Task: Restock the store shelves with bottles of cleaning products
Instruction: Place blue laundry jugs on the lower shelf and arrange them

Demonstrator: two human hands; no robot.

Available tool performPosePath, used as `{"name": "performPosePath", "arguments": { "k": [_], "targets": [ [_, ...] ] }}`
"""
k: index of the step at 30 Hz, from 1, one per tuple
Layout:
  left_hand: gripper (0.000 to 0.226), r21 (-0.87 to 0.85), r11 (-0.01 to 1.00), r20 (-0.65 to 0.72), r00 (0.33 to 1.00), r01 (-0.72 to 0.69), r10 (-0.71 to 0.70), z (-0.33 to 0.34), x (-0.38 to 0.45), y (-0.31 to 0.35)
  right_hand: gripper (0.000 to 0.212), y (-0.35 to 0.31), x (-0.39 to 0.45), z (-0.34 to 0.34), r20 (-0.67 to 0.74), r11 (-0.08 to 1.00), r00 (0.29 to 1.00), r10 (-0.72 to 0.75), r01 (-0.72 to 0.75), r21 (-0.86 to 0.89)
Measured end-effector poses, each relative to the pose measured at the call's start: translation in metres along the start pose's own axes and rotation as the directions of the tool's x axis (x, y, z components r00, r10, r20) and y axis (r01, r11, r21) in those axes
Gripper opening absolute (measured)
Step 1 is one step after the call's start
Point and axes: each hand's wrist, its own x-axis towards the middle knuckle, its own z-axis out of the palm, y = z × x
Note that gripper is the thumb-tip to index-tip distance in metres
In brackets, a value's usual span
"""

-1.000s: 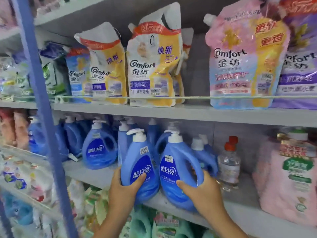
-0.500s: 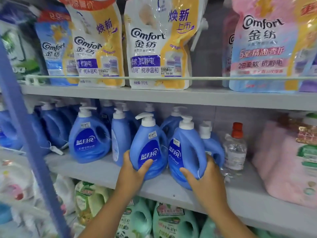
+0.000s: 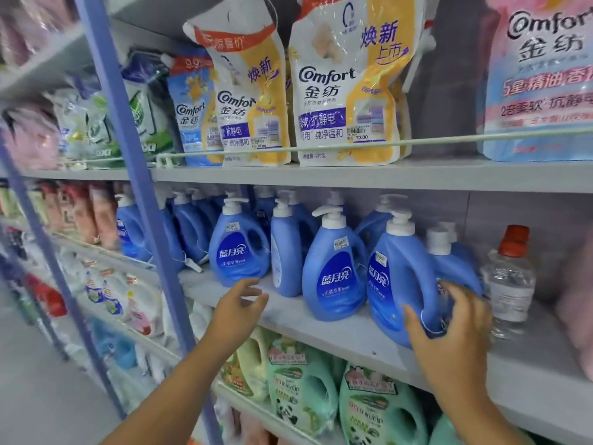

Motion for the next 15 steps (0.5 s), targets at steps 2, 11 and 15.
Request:
{"name": "performPosePath", "arguments": {
  "k": [2, 11, 15],
  "targets": [
    [0.028, -0.001, 1.0, -0.048, 0.999, 0.006, -0.006, -0.017, 0.012, -0.004, 0.052, -0.018, -0.007, -0.001, -0.077, 0.989, 0.986, -0.147, 0.148, 0.013],
    [0.051, -0.052, 0.996, -0.167, 0.984, -0.067, 0.057, -0.066, 0.096, -0.04, 0.035, -0.126, -0.036, 0.101, 0.193, 0.922, 0.957, -0.215, 0.134, 0.363],
    [0.075, -0.155, 0.984, -0.057, 0.996, -0.082, 0.074, -0.078, 0.14, -0.064, 0.058, -0.157, -0.034, 0.175, 0.254, 0.977, 0.966, -0.05, -0.006, 0.215]
  ]
}}
